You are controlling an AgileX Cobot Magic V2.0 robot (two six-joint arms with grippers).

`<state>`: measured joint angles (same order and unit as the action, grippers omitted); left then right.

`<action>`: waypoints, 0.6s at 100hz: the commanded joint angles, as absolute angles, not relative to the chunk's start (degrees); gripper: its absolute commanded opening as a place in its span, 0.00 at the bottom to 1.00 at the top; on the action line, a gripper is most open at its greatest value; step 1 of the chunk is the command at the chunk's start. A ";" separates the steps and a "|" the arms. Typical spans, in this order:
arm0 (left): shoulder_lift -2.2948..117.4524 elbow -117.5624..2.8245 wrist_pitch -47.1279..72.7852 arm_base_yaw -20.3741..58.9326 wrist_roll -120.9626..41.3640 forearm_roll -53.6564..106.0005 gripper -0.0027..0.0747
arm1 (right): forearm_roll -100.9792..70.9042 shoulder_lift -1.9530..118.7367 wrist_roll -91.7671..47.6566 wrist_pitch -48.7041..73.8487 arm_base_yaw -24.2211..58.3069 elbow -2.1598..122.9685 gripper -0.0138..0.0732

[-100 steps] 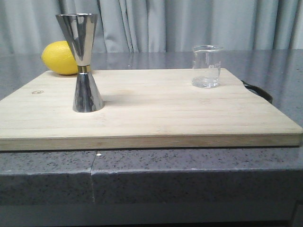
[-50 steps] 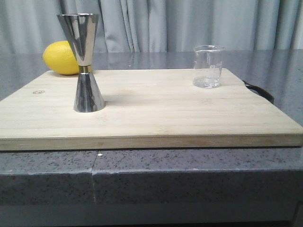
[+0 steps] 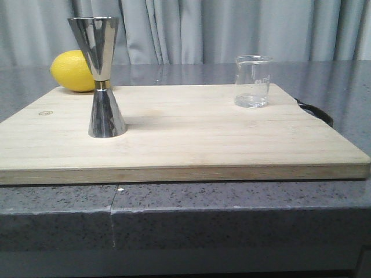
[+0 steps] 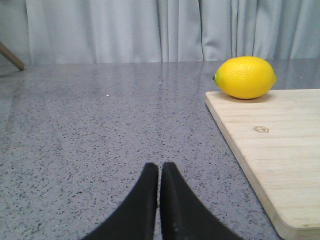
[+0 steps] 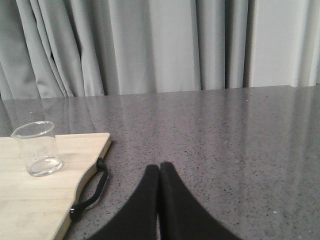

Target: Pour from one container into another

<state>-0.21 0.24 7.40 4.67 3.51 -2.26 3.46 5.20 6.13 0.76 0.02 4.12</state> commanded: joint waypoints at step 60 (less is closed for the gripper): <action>-1.67 2.26 3.01 4.55 3.45 -1.83 0.01 | 3.95 -1.67 5.46 2.33 0.19 -2.30 0.07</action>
